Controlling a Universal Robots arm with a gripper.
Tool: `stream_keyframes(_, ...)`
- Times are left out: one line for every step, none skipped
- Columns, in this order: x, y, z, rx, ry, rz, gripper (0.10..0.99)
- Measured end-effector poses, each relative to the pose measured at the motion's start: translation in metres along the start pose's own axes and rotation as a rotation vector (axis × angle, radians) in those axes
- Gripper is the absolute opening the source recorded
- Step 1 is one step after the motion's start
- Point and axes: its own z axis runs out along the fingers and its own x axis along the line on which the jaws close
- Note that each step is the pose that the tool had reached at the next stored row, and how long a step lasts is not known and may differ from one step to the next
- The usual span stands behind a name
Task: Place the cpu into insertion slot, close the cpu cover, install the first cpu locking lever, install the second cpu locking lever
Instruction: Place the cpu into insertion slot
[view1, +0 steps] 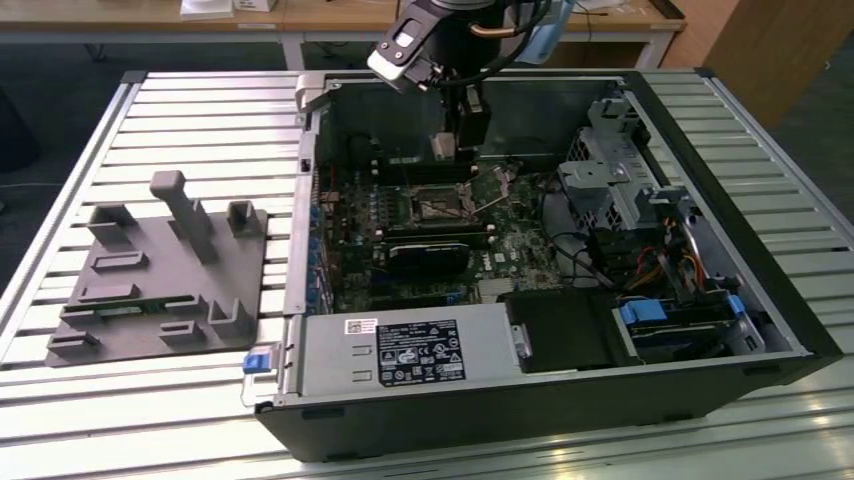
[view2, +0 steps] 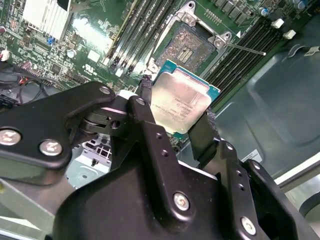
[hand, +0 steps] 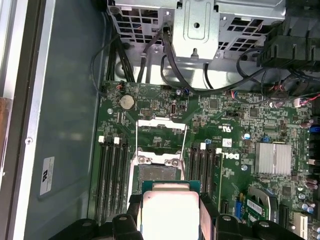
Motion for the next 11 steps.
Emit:
stream_keyframes(0.0000, 0.0000, 0.0004, 0.000, 0.0001, 0.000, 0.541)
stream_keyframes(0.0000, -0.0001, 0.0008, 0.000, 0.0001, 0.000, 0.541)
stream_keyframes(0.0000, -0.0001, 0.0013, 0.000, 0.0000, 0.000, 0.541)
stream_keyframes(0.0000, -0.0001, 0.0017, 0.000, -0.0007, 0.000, 0.541)
stream_keyframes(0.0000, -0.0002, 0.0022, 0.000, -0.0013, 0.000, 0.541)
stream_keyframes(0.0000, -0.0002, 0.0027, 0.000, -0.0021, 0.000, 0.541)
stream_keyframes(0.0000, -0.0003, 0.0032, 0.000, -0.0026, 0.000, 0.541)
stream_keyframes(0.0002, -0.0003, 0.0038, 0.000, -0.0030, 0.000, 0.541)
stream_keyframes(0.0009, -0.0003, 0.0048, 0.001, -0.0031, 0.000, 0.541)
stream_keyframes(0.0017, -0.0003, 0.0060, 0.001, -0.0030, 0.000, 0.541)
stream_keyframes(0.0024, -0.0004, 0.0078, 0.001, -0.0028, 0.000, 0.541)
